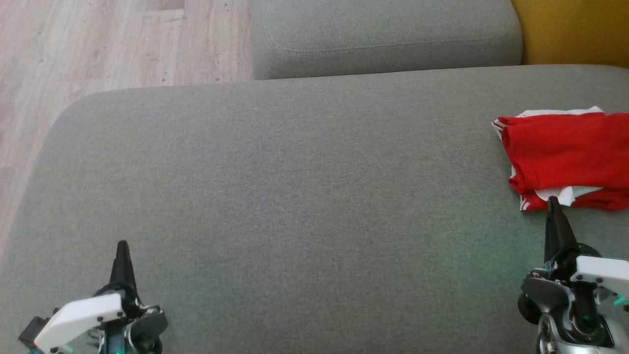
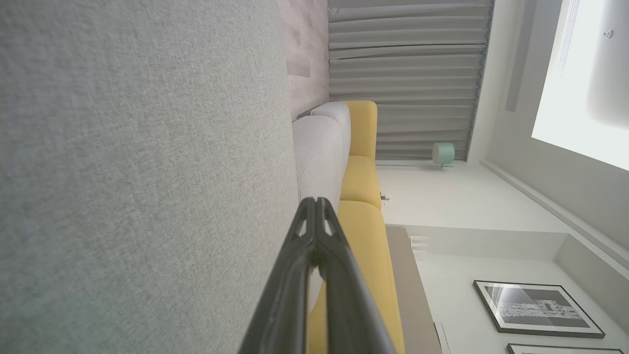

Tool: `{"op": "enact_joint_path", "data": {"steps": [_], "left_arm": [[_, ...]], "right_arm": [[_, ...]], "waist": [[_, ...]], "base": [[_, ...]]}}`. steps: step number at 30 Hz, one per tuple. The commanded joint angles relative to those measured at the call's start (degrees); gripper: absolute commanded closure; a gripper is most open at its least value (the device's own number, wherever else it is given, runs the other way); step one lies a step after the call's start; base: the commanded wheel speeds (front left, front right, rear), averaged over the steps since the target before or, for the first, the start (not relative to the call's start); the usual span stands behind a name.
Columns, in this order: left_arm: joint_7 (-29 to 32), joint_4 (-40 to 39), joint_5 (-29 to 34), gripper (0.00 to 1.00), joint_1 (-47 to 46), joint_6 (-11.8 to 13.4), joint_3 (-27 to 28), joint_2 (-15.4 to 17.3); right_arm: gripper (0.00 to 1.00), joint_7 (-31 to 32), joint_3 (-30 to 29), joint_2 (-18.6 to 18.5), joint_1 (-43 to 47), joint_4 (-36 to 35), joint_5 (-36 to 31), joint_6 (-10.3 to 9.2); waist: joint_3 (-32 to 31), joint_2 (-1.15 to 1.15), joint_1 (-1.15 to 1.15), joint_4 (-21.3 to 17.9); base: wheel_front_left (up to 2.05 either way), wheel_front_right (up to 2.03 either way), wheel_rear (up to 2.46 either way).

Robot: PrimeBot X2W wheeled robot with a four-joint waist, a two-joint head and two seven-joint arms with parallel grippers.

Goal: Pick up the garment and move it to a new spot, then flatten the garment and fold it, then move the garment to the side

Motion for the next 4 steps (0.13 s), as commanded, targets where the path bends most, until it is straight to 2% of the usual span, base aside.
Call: {"op": "enact_joint_path", "data": {"steps": [1,4], "left_arm": [[0.41,-2.05,-0.29,1.0,-2.95,-0.38,2.39,0.36],[0.41,-2.05,-0.29,1.0,-2.95,-0.38,2.38,0.36]], "right_arm": [[1.0,0.46,0.94,-0.73,-1.13,-2.2,0.34,-0.04],[1.0,0.49,0.91,-0.71,-1.13,-2.2,0.31,-0.04]], "waist": [[0.0,0.0,0.0,0.0],[0.0,0.0,0.0,0.0]], "base": [[0.0,0.0,0.0],[0.0,0.0,0.0]]}}
